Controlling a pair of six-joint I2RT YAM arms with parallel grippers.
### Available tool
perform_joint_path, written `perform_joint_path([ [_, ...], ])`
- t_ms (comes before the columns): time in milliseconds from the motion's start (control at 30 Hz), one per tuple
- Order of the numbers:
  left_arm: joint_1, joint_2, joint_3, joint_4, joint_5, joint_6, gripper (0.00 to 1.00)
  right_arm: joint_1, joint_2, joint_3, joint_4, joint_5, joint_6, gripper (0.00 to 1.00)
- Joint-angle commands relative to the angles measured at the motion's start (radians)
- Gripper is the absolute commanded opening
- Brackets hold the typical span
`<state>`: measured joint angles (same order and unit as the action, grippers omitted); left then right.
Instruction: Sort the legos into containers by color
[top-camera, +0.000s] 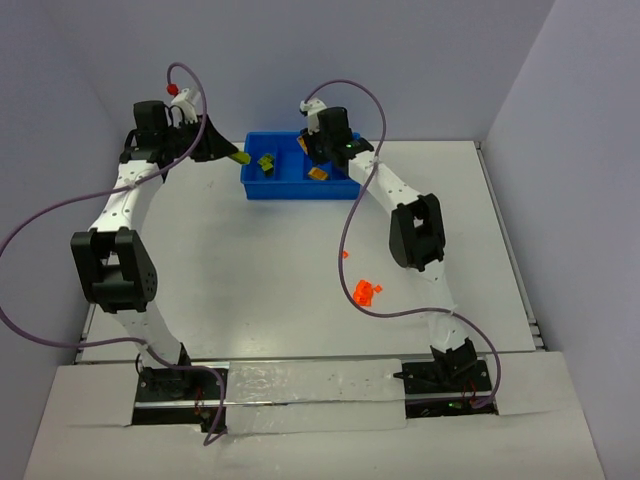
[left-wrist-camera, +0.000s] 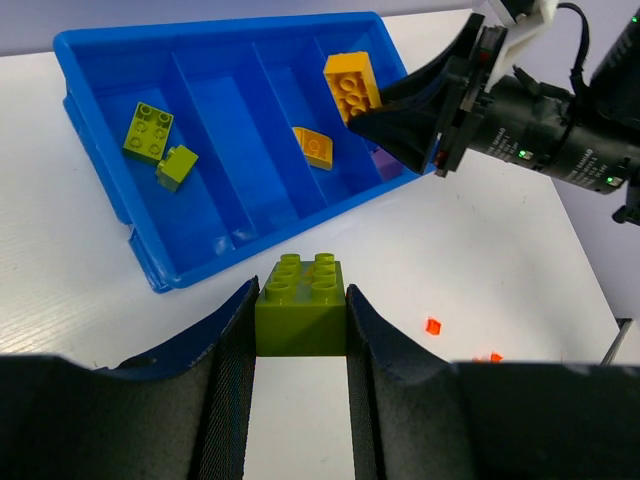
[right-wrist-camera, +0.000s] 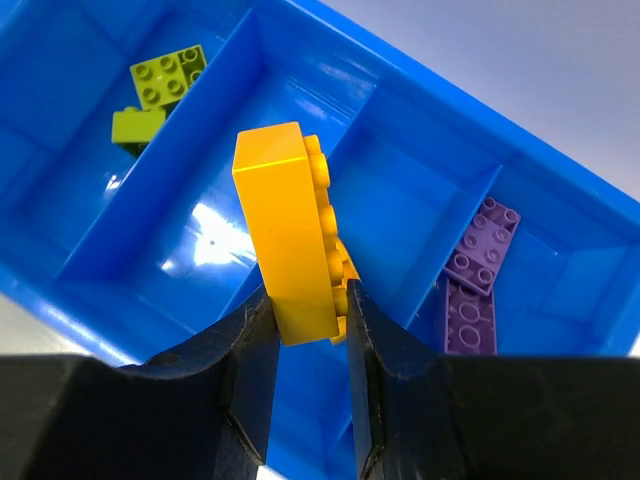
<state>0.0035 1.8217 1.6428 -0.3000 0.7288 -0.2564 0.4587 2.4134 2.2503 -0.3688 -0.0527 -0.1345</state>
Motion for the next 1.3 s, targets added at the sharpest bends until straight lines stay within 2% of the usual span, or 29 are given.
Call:
perform_joint_path([
  [0,0.019,-0.039,0.045,0.001,-0.011,0.008,0.0,-0.011,0.026,0.075,0.035,-0.01,0.033,0.01],
  [333,0.02,-0.007,0.096,0.004,-0.034,-0.001,0.0,-0.021,0.069,0.078,0.069,0.05,0.056,0.09],
  [400,0.02,0.005,0.114,0.004,-0.037,-0.003,0.0,-0.025,0.078,0.082,0.07,0.05,0.055,0.17],
  [433,0.02,0.009,0.12,0.004,-0.04,-0.003,0.0,-0.025,0.079,0.084,0.071,0.05,0.055,0.26],
  [500,0.02,0.019,0.128,0.007,-0.047,-0.007,0.0,-0.026,0.087,0.092,0.073,0.05,0.056,0.51],
  [567,0.018,0.028,0.134,0.012,-0.047,-0.009,0.0,-0.028,0.088,0.11,0.067,0.046,0.056,0.65],
  [667,0.01,0.037,0.142,0.023,-0.066,0.0,0.0,-0.026,0.072,0.116,0.068,0.021,0.06,0.79],
  [733,0.004,0.047,0.152,0.032,-0.092,0.009,0.0,-0.022,0.039,0.109,0.078,-0.009,0.066,0.84],
  [800,0.005,0.061,0.167,0.038,-0.123,0.019,0.0,-0.016,0.008,0.111,0.083,-0.039,0.074,0.88],
  [900,-0.053,0.101,0.21,0.032,-0.214,0.053,0.0,-0.001,-0.068,0.105,0.097,-0.063,0.072,0.93],
  [1067,-0.105,0.211,0.309,0.015,-0.32,0.097,0.0,-0.006,-0.204,0.025,0.093,-0.079,0.068,0.98],
  [1267,-0.156,0.346,0.418,0.039,-0.44,0.143,0.0,-0.055,-0.416,-0.195,0.007,-0.11,0.009,1.0],
])
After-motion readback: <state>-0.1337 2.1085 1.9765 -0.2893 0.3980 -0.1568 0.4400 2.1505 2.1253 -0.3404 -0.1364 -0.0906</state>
